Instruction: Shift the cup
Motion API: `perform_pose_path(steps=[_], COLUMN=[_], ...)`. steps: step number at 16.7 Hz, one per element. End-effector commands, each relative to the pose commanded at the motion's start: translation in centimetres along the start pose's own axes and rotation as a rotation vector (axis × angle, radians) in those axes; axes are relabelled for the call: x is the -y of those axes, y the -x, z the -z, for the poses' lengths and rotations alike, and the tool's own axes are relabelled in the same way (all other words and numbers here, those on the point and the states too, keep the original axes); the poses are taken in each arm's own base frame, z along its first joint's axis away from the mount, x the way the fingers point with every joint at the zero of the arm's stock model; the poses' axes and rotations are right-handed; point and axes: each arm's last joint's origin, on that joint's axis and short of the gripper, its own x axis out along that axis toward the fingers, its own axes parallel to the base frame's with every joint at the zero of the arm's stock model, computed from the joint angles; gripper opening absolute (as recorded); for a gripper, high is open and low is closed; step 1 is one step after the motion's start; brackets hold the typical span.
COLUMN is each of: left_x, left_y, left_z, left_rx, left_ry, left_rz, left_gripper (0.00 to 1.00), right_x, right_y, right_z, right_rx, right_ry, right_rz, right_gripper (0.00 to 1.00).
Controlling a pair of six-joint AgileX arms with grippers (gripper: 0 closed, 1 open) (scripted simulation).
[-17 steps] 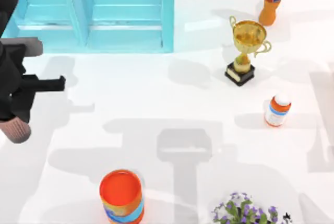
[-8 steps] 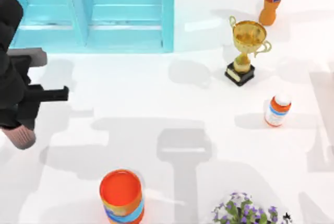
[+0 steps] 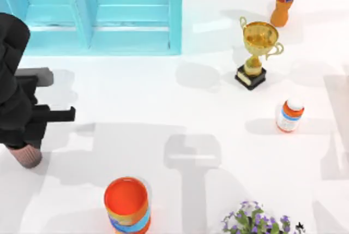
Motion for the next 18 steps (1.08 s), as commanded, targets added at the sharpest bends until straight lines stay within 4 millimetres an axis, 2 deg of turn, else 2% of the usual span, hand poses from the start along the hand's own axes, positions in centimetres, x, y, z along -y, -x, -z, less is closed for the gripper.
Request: perform_pose_path(steps=[2,15,18], left_x=[0.00,0.00,0.00], left_y=[0.00,0.00,0.00], left_z=[0.00,0.00,0.00], left_rx=[0.000,0.000,0.000], left_ry=[0.000,0.000,0.000], left_rz=[0.000,0.000,0.000], left_gripper=[0.00,0.98,1.00], right_x=[0.00,0.00,0.00], right_y=[0.00,0.00,0.00], right_z=[0.00,0.00,0.00], right_rx=[0.000,0.000,0.000], right_ry=[0.000,0.000,0.000], right_rz=[0.000,0.000,0.000], right_gripper=[1.00,1.00,1.00])
